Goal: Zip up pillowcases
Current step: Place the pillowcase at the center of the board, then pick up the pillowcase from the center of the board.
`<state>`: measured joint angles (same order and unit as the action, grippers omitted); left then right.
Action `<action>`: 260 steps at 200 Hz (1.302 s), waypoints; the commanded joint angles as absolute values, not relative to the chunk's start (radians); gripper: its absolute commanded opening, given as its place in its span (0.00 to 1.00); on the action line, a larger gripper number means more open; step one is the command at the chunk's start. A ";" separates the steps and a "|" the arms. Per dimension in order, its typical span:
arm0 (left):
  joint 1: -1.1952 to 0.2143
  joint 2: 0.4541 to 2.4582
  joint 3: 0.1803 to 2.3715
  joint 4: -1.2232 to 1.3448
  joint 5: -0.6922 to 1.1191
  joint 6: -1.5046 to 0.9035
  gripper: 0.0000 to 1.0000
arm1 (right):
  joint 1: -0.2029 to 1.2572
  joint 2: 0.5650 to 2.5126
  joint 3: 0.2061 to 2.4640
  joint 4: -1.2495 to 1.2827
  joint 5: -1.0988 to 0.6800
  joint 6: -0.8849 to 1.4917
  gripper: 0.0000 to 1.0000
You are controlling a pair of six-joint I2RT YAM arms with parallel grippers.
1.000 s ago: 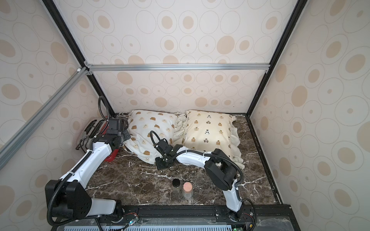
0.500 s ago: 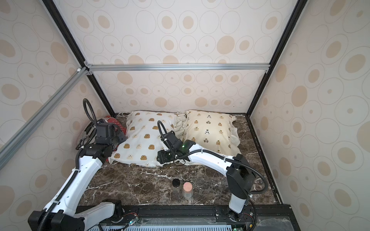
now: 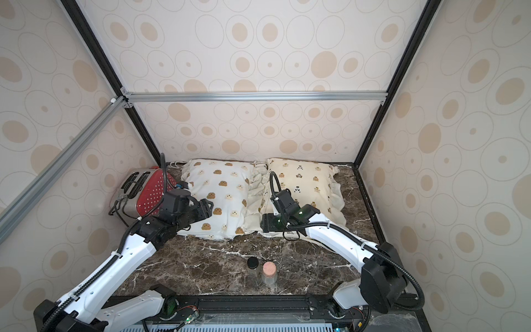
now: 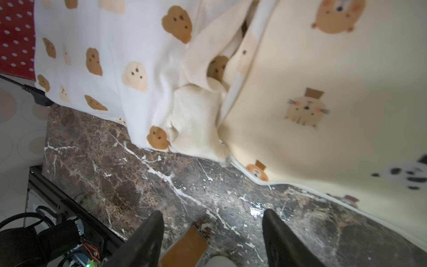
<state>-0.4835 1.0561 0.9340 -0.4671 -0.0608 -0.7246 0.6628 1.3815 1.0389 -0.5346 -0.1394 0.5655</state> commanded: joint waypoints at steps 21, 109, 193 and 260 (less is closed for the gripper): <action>-0.712 1.158 0.910 -0.265 -0.154 -0.828 0.69 | 0.618 1.321 0.911 -0.484 -0.178 0.624 0.71; -0.906 1.483 0.982 0.002 -0.178 -0.886 0.63 | 0.562 1.357 0.814 -0.290 -0.231 0.703 0.63; -0.917 1.658 1.062 0.000 -0.198 -0.878 0.52 | 0.545 1.481 0.865 -0.163 -0.298 0.704 0.43; -0.901 1.719 1.048 -0.052 -0.253 -0.926 0.42 | 0.544 1.577 0.916 -0.189 -0.222 0.673 0.38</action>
